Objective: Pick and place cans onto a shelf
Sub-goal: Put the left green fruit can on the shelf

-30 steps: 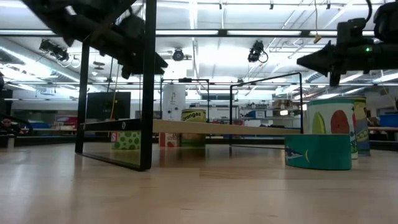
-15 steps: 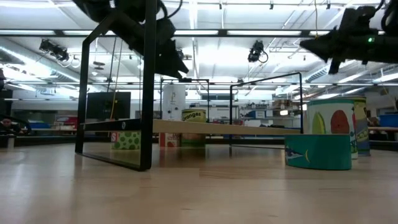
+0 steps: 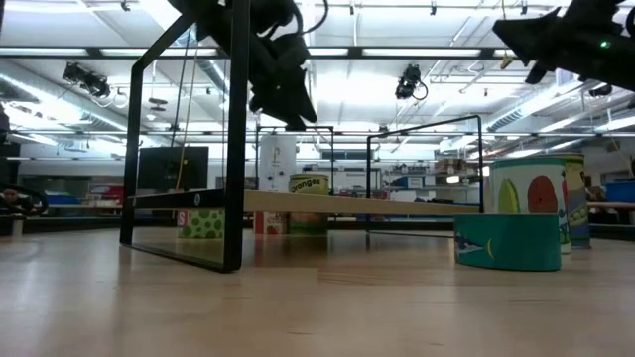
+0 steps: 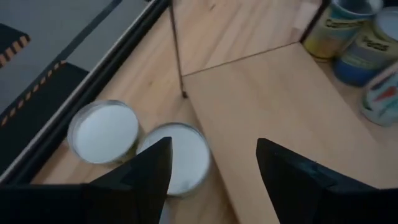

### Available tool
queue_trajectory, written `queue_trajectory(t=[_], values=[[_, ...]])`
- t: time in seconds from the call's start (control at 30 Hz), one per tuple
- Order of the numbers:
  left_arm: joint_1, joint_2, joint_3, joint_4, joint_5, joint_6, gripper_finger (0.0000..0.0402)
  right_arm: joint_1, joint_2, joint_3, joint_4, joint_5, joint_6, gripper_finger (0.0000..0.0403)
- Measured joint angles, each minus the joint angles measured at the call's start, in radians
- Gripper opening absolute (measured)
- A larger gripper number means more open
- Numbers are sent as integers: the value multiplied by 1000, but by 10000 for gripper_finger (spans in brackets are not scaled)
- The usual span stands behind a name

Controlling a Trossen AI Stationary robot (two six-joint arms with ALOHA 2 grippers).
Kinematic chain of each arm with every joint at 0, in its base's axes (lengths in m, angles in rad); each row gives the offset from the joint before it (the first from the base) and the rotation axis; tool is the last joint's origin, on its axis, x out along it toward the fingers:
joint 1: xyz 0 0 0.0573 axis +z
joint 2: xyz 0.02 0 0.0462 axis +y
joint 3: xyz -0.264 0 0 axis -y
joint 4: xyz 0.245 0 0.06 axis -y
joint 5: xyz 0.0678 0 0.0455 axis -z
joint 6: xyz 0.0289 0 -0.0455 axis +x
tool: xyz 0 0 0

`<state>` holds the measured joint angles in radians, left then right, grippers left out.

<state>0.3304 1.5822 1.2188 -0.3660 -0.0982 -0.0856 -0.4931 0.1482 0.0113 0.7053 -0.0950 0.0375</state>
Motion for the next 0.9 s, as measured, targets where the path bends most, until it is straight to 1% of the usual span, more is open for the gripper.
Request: queue_trajectory(t=[0.1,0.27,0.47,0.6,0.73,0.83,0.9], values=[[25,21,26,-8,-3,-3,238,0,10,0,-7,24,-48,25],[45,41,28,-17,-3,-7,238,0,36,0,2,-45,-163,25],[49,45,28,6,-2,-13,238,0,51,0,39,97,-168,25],[48,52,28,33,-2,-35,238,0,61,0,103,181,-206,25],[55,80,34,71,1,-53,238,-1,93,0,109,210,-261,25],[67,120,75,9,-1,-61,238,-1,139,0,115,211,-249,29],[74,148,123,-45,-1,-63,239,0,167,0,134,220,-246,39]])
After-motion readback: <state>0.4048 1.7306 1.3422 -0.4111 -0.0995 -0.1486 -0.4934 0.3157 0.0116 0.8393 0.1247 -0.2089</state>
